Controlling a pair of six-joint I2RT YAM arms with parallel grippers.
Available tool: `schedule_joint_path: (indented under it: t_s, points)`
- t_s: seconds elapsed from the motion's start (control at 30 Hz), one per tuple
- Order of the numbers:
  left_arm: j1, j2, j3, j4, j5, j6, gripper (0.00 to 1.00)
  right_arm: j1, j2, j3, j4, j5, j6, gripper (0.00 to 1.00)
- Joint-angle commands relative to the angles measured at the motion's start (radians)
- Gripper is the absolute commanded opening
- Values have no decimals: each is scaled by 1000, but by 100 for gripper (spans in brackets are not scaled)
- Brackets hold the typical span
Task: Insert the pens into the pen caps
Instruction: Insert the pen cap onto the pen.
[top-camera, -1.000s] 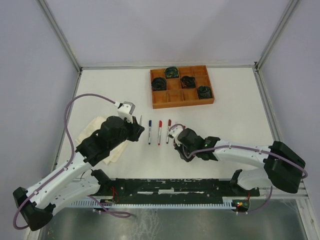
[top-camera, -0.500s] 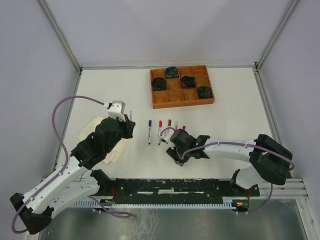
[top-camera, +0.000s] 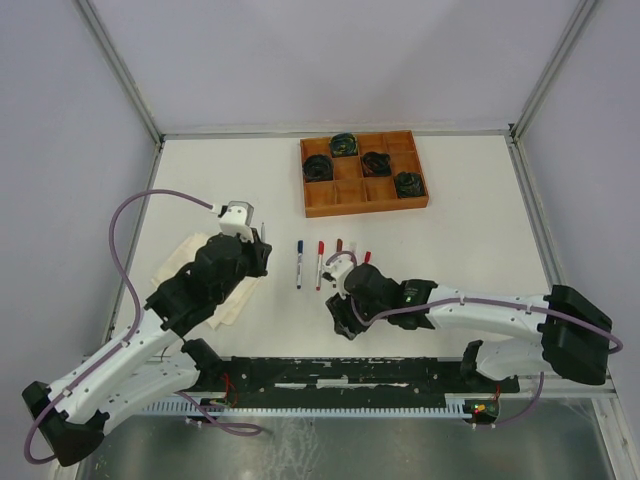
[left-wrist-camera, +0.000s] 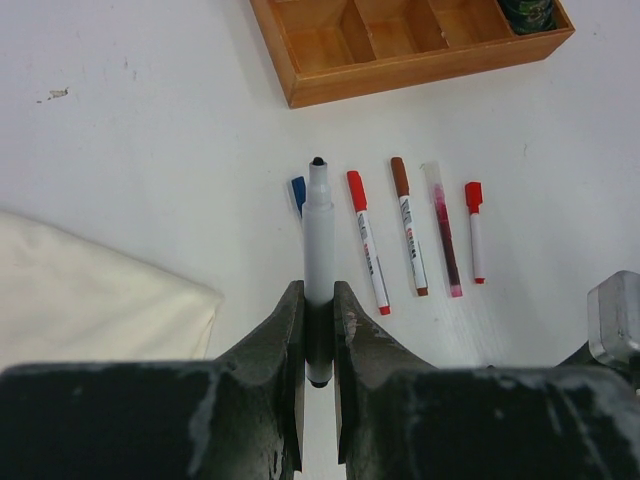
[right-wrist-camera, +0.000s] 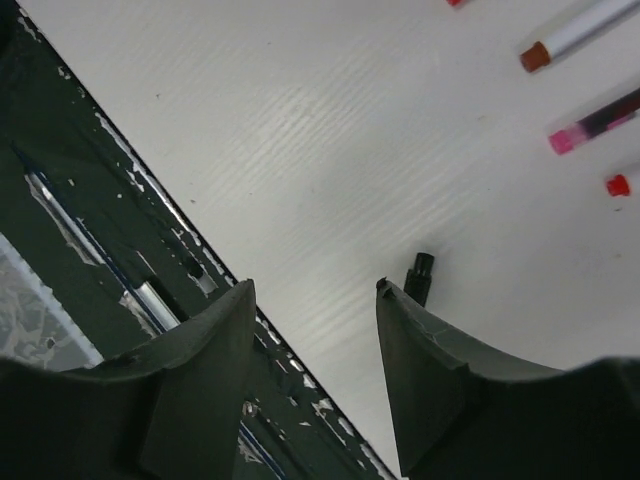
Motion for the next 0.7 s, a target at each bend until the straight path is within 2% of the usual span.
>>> schedule_joint_path:
  t_s: [0.0, 0.23, 0.4, 0.67]
  points:
    - [1, 3, 12, 21, -33, 4, 3, 14, 34, -18, 105, -85, 122, 59]
    - [1, 9, 14, 18, -46, 10, 3, 14, 155, 3, 69, -40, 249, 59]
    - [1, 9, 14, 16, -51, 8, 3, 15, 171, -12, 64, 19, 307, 62]
    - [2, 15, 15, 21, -48, 10, 3, 14, 166, 6, -69, 115, 328, 65]
